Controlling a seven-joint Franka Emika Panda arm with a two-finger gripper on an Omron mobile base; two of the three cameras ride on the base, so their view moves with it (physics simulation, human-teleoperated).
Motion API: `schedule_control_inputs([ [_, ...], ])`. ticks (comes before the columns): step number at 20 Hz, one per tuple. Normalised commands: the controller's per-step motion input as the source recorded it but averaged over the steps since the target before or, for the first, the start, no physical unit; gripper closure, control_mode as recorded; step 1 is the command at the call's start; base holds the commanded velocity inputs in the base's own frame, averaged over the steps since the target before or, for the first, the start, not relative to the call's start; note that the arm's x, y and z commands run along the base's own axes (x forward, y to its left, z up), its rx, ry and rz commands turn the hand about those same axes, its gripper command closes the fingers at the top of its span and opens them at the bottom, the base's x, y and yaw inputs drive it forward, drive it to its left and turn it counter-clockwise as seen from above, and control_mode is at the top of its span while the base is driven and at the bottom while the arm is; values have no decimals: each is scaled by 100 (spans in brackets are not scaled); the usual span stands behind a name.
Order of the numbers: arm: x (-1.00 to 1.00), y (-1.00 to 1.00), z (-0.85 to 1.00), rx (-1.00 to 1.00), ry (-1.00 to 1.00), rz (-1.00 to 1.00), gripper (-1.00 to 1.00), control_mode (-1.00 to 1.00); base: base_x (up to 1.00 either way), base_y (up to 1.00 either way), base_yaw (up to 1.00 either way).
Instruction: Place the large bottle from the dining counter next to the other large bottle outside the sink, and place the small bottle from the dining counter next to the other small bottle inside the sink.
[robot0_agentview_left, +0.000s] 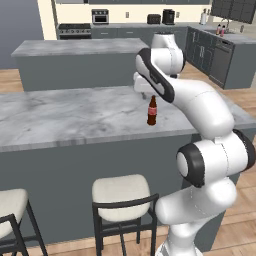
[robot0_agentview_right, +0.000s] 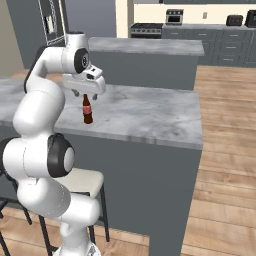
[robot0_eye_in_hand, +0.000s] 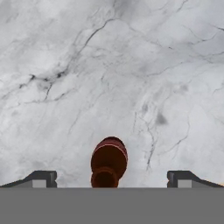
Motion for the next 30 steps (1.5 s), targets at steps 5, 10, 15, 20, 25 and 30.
schedule_control_inputs([
  [5,6,0,-9,0,0,0,-100,-100,0,0,0],
  [10,21,0,0,0,5,0,-100,-100,0,0,0],
  [15,10,0,0,0,3,0,-100,-100,0,0,0],
  [20,0,0,-2,0,0,0,-100,-100,0,0,0],
  [25,0,0,-6,0,0,0,-100,-100,0,0,0],
  [30,0,0,-13,0,0,0,-100,-100,0,0,0],
])
